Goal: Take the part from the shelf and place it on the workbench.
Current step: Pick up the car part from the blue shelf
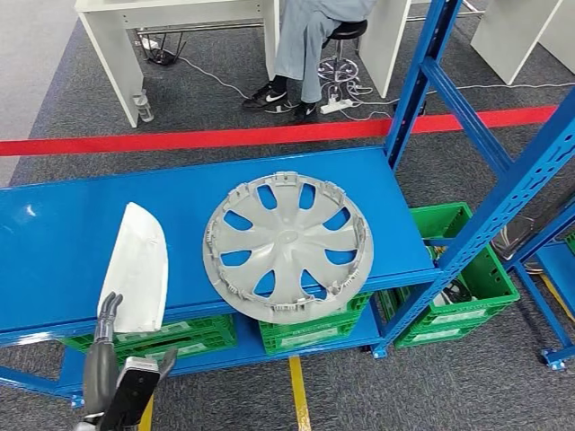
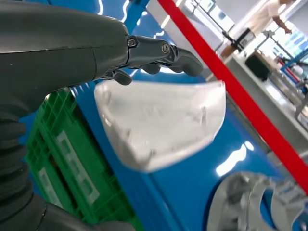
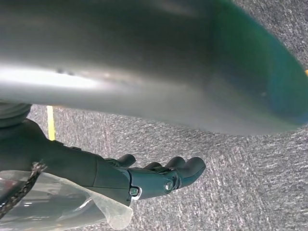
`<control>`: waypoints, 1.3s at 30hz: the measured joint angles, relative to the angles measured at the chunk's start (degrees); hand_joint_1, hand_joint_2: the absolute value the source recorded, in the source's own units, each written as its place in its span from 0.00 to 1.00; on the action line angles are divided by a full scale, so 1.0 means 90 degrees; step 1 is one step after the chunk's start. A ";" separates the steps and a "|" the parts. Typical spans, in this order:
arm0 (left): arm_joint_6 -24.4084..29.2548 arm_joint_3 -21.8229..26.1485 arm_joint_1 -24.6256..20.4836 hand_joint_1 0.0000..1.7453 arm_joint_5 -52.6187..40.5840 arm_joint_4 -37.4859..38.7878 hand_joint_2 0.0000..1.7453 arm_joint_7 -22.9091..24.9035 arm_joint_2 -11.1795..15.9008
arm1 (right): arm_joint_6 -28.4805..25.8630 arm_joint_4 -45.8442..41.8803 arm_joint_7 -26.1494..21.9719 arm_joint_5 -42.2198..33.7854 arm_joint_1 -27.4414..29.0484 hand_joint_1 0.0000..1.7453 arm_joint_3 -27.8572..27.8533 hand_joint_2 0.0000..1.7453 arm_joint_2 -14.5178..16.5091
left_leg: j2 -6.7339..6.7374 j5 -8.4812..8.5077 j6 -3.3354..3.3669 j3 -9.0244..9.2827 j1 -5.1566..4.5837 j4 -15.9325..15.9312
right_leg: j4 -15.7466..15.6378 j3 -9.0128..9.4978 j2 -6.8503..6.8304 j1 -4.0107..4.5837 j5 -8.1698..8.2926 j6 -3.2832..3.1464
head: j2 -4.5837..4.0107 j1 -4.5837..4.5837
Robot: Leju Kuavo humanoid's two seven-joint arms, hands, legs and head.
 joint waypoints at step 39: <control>-0.0050 0.0149 -0.1219 0.37 -0.1358 0.1047 1.00 0.0845 0.0648 | 0.0137 0.0016 0.0116 -0.0507 -0.0024 0.00 0.0740 0.00 -0.0143 | 0.0000 0.0000 0.0000 -0.0002 0.0001 0.0000 | 0.0001 0.0000 0.0001 0.0001 0.0000 0.0000 | 0.0000 0.0000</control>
